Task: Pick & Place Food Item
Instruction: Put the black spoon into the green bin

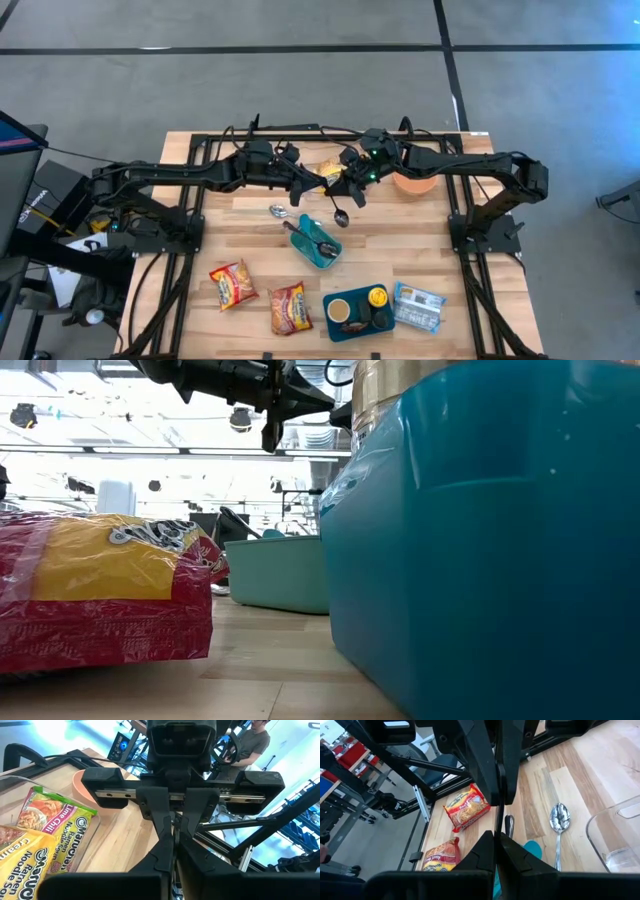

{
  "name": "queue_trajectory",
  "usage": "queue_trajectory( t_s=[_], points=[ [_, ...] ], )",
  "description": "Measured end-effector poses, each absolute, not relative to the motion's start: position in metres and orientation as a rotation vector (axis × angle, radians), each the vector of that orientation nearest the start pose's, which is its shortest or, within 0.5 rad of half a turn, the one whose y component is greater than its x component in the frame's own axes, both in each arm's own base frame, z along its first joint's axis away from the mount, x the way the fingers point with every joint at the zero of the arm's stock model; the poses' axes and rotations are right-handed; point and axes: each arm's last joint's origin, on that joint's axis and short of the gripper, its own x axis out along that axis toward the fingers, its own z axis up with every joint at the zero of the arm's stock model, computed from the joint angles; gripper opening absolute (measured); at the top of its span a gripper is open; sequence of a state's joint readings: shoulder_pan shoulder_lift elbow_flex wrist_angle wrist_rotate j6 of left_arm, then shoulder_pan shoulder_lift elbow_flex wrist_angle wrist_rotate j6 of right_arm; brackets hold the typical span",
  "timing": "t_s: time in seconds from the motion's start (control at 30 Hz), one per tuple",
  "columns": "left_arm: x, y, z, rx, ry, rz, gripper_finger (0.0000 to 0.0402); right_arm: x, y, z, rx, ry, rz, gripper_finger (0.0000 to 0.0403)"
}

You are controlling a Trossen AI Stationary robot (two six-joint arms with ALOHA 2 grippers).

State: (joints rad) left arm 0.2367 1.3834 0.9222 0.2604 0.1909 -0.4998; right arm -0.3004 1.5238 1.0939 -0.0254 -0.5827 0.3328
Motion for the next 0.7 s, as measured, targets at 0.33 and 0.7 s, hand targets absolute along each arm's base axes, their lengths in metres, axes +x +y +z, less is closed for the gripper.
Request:
queue_trajectory(
  t_s=[0.33, 0.7],
  points=[
    [0.304, 0.068, 0.288, -0.54, 0.181, 0.102, 0.0003, 0.327, -0.085, 0.279, 0.527, 0.457, 0.201, 0.0041],
    [0.304, 0.068, 0.288, -0.544, 0.182, 0.103, 0.0002, 0.318, -0.105, 0.276, 0.589, 0.491, 0.228, 0.0107]
  ],
)
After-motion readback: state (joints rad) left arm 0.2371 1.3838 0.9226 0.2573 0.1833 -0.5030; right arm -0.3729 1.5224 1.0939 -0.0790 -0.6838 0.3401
